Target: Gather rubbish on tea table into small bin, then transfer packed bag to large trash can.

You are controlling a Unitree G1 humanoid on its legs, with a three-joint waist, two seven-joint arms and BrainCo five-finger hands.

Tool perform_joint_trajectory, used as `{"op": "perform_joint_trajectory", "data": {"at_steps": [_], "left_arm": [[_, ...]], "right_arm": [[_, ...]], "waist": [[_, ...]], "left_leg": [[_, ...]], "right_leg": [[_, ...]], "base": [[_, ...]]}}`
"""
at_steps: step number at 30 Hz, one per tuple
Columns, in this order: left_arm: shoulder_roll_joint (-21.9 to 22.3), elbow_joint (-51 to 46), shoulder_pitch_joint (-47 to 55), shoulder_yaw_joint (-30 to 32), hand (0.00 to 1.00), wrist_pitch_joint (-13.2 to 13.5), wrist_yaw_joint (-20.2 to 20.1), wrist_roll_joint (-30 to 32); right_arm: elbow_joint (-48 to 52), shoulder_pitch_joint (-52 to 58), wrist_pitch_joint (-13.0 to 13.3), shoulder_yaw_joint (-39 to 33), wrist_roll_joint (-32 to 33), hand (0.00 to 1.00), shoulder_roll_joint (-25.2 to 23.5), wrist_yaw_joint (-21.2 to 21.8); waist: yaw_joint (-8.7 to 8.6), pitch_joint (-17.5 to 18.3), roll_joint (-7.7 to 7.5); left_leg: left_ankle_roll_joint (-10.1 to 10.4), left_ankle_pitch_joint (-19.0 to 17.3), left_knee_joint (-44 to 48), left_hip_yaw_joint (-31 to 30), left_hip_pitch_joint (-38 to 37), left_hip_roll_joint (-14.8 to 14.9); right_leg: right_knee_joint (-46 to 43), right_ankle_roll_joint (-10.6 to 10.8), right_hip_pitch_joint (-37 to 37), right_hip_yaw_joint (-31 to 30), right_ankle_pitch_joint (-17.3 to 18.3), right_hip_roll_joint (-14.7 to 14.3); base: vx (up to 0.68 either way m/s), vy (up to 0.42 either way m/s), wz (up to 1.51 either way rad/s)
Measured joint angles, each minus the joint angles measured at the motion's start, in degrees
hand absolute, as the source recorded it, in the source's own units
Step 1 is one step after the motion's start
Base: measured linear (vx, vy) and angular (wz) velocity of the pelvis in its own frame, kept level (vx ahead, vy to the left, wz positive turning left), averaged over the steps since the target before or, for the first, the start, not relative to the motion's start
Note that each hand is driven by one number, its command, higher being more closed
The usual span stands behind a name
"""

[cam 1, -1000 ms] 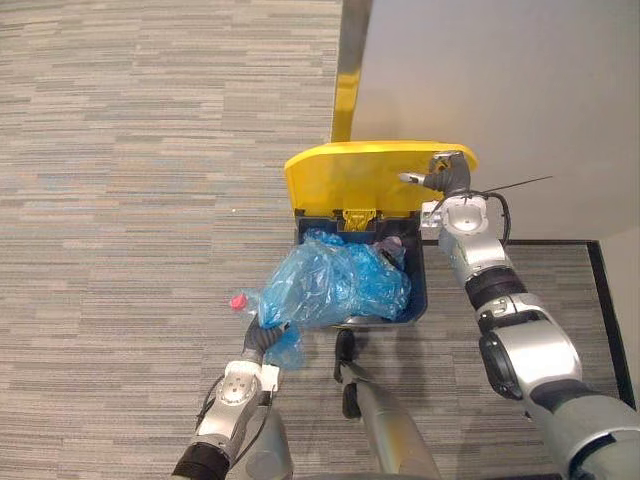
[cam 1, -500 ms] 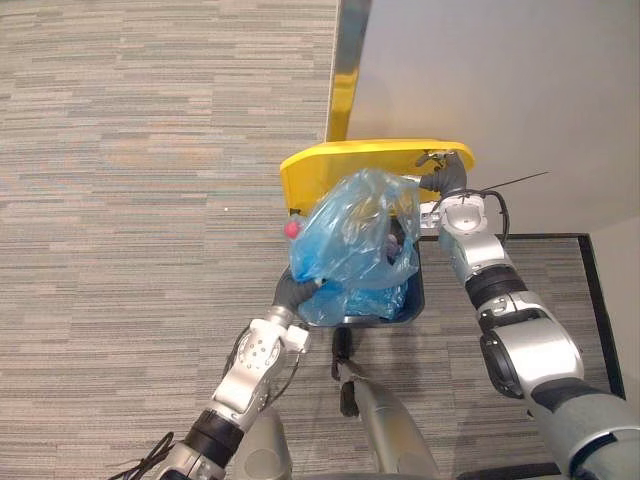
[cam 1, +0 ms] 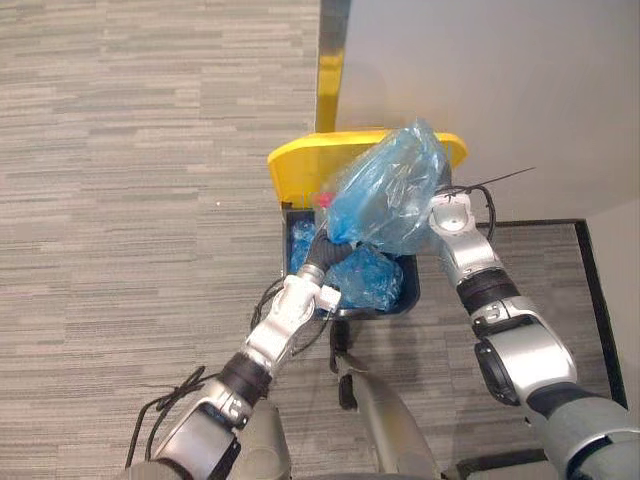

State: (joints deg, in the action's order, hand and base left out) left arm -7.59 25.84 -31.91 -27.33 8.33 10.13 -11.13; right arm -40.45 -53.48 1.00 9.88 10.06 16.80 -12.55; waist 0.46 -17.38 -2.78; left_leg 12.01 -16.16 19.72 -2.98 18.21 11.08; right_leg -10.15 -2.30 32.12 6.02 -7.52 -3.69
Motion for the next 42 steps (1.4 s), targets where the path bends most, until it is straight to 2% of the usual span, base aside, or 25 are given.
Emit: {"op": "perform_joint_trajectory", "data": {"at_steps": [5, 8, 12, 17, 18, 28, 32, 37, 42], "left_arm": [[1.85, 6.36, -3.36, 1.76, 1.00, -1.84, 1.13, 2.17], [3.31, 8.34, -3.88, 3.61, 1.00, -2.20, 1.19, 2.79], [4.15, 12.53, -6.92, 4.08, 1.00, -3.64, 1.25, 4.74], [5.70, 14.29, -7.29, 6.99, 1.00, -5.08, 2.38, 6.58], [6.18, 14.29, -7.29, 8.01, 0.00, -5.17, 2.61, 6.75], [7.71, 15.53, -7.58, 15.11, 0.00, -7.78, 6.51, 11.87], [7.83, 15.35, -7.90, 16.06, 0.00, -7.99, 8.45, 13.87], [8.46, 13.66, -7.91, 17.40, 0.00, -8.96, 8.92, 15.34], [9.03, 12.27, -7.78, 17.34, 0.00, -10.43, 9.65, 17.98]], "right_arm": [[5.08, 0.03, 0.00, -0.16, 0.04, 0.00, -1.25, -2.02], [7.82, 0.38, -0.08, -0.21, 0.06, 0.00, -1.95, -2.78], [13.27, 0.70, 0.07, -0.09, 0.10, 0.00, -3.85, -3.69], [15.82, 0.65, 0.21, 0.46, 0.11, 0.00, -5.16, -4.00], [16.39, 0.65, 0.21, 0.92, 0.10, 0.00, -5.24, -4.25], [19.44, -0.63, 0.63, 2.84, 0.07, 0.00, -5.89, -4.65], [19.44, -1.37, 0.59, 3.67, 0.04, 0.00, -6.02, -4.97], [19.44, -1.39, 0.46, 3.82, -0.03, 0.00, -6.15, -4.97], [19.41, -0.47, -0.67, 3.62, -0.23, 0.00, -6.01, -4.77]], "waist": [[-0.21, -0.89, -0.71], [-0.24, -1.06, -0.77], [-0.28, -1.64, -1.63], [-0.44, -1.93, -1.69], [-0.43, -1.95, -1.71], [-0.93, -2.55, -1.83], [-1.14, -2.55, -1.83], [-1.30, -2.55, -1.83], [-2.02, -2.55, -1.84]], "left_leg": [[0.31, -0.95, 2.95, 0.85, 3.87, 0.46], [0.30, -1.55, 4.65, 1.52, 5.75, 0.80], [0.76, -2.07, 7.83, 3.31, 9.90, 1.73], [0.87, -2.88, 11.40, 5.83, 13.33, 3.49], [0.81, -3.04, 11.78, 5.83, 13.91, 3.47], [0.67, -4.08, 15.02, 6.17, 17.72, 4.26], [0.63, -4.10, 15.12, 7.16, 17.79, 4.30], [0.58, -4.13, 15.55, 7.09, 17.70, 4.17], [-0.02, -4.38, 16.82, 7.15, 17.61, 3.34]], "right_leg": [[-0.85, -1.46, 3.10, -0.03, -0.97, -0.15], [-1.74, -1.42, 4.66, -0.12, -0.89, -0.15], [-2.75, -1.06, 8.21, -0.25, -0.67, -0.13], [-4.50, -1.17, 11.06, -0.28, -0.73, -0.10], [-4.59, -1.14, 11.45, -0.28, -0.72, 0.00], [-6.39, -1.54, 14.40, 0.19, -0.96, 0.41], [-7.04, -1.53, 14.95, 0.09, -0.84, 0.83], [-7.80, -1.57, 14.79, 0.54, -0.51, 1.38], [-9.95, -1.52, 14.26, 1.58, 0.61, 3.56]], "base": [[0.01, 0.042, -0.07], [0.01, 0.063, -0.05], [-0.02, 0.039, -0.05], [0.00, 0.032, -0.06], [0.01, 0.037, 0.03], [0.01, 0.012, 0.01], [0.04, 0.010, -0.01], [0.02, 0.008, 0.07], [-0.02, 0.023, 0.17]]}}
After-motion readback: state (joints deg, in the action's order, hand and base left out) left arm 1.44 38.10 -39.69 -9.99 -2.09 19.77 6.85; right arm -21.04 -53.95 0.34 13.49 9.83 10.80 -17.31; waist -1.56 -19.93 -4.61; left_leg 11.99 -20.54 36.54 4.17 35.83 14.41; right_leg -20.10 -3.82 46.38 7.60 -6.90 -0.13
